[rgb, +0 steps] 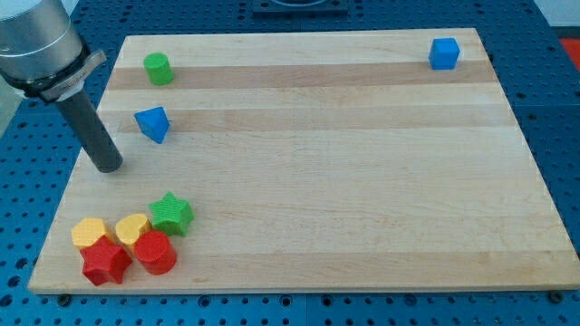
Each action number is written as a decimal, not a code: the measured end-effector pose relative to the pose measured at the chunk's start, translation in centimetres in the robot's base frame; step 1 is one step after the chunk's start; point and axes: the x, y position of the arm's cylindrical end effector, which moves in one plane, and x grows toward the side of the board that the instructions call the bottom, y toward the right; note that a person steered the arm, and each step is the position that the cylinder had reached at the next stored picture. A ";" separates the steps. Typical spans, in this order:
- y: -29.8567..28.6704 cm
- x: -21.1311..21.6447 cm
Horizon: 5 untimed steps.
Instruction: Separate the green star and the red circle
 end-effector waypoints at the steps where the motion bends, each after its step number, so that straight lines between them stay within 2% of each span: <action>1: 0.0 3.6; 5: 3.5 5.1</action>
